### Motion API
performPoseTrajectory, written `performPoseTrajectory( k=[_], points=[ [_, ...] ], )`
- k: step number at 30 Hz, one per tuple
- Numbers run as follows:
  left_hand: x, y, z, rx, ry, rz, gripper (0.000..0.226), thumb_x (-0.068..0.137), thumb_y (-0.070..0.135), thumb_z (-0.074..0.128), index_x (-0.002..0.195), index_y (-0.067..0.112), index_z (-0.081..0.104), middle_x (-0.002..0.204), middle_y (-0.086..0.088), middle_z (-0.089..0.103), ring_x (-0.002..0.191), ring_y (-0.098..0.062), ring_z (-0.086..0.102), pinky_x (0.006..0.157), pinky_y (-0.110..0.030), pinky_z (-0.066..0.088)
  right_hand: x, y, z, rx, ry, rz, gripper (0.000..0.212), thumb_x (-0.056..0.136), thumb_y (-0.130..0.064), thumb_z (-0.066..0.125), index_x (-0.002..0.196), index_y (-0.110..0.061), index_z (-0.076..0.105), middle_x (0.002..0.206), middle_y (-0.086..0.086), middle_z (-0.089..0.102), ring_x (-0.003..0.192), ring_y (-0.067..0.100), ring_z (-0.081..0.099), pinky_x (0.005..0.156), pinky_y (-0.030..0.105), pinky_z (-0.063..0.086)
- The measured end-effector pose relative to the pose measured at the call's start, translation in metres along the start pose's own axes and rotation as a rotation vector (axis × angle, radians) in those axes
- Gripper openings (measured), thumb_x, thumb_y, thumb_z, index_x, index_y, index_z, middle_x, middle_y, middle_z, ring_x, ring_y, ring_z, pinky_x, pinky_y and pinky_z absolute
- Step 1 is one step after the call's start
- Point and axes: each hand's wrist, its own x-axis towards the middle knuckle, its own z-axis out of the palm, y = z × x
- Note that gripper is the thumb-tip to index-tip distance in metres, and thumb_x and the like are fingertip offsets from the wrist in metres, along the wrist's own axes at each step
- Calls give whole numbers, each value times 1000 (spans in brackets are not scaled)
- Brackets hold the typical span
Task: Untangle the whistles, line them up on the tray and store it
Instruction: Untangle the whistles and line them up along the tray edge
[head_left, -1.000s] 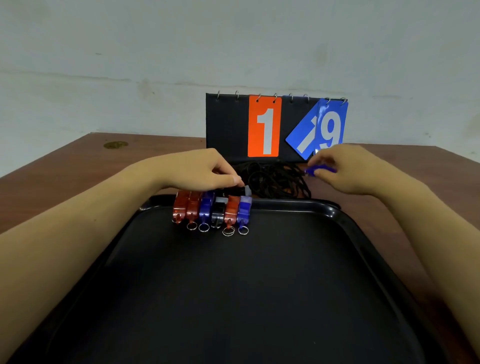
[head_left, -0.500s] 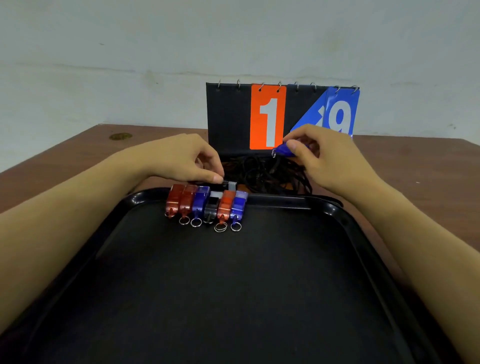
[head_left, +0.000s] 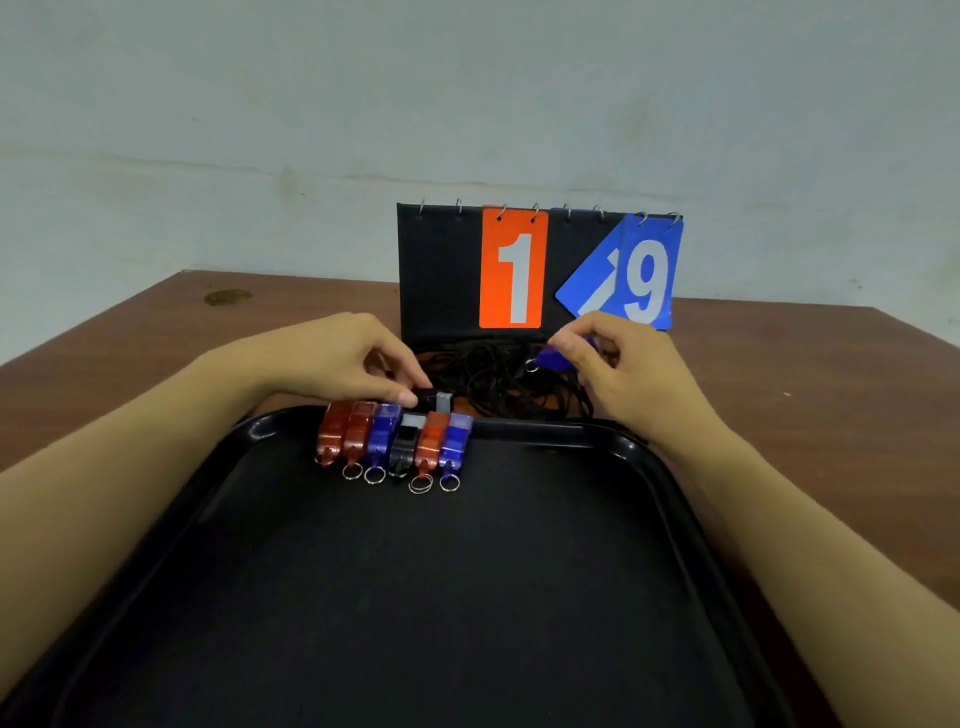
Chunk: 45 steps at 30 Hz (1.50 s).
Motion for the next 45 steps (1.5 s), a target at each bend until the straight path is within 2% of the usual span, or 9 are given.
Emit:
performPoseTrajectory(
  k=[3,7,13,20,27,32,35,40,45],
  points=[
    [2,-1,2,28,8,12,24,92,42,72,115,37,74,110,21,72,96,13,63,81,-12,48,0,-4,3,-5,-51,0,18,97,-41,63,107,-29,70,76,-10,72,74,-3,66,66,6,48],
    [4,-1,3,34,91,26,22,94,41,69,114,31,73,105,16,72,93,1,66,87,-24,56,0,-9,-1,70,-19,-33,27,95,-37,70,120,-29,69,100,-9,75,87,4,69,82,14,54],
    [0,-2,-7,-178,199,49,25,97,37,67,120,28,67,101,8,76,91,0,71,90,-23,57,-1,-5,0,13,-35,-16,21,96,-40,67,114,-31,69,102,-9,74,88,12,69,83,27,58],
    [-13,10,-15,-434,216,111,35,99,28,66,132,38,65,106,6,78,104,-7,73,91,-16,53,-4,-13,-1,-10,-57,-26,18,96,-39,65,112,-31,69,104,-12,73,93,4,68,81,19,56],
    [-16,26,-12,-711,129,56,30,97,17,68,126,14,63,109,-10,79,95,-19,77,98,-39,57,-4,-25,0,-31,-86,-9,22,96,-38,65,116,-30,68,105,-13,71,93,-1,66,76,10,52],
    [-18,36,-9,-735,75,71,29,93,10,72,120,9,61,102,-13,78,94,-22,78,86,-28,59,-2,-28,1,-71,-94,-7,26,96,-38,65,121,-29,68,103,-13,71,90,-12,62,75,8,51],
    [-21,45,-9,-755,29,81,35,91,9,74,122,13,57,101,-17,77,97,-26,78,81,-25,59,-1,-28,-2,-71,-81,-5,33,95,-41,66,126,-33,67,105,-12,73,98,0,66,84,16,56],
    [-24,59,-9,-638,-5,83,36,92,18,73,123,19,56,95,-9,80,94,-27,78,88,-36,59,0,-25,1,-14,-52,-8,38,93,-38,70,128,-31,55,87,-15,69,70,-10,62,66,5,47],
    [-26,70,-5,-628,-3,103,35,92,19,74,123,21,58,97,-12,80,92,-26,79,86,-36,62,0,-17,9,-19,-39,-24,26,94,-36,69,114,-22,57,82,-10,69,66,-8,60,64,6,45]
  ],
)
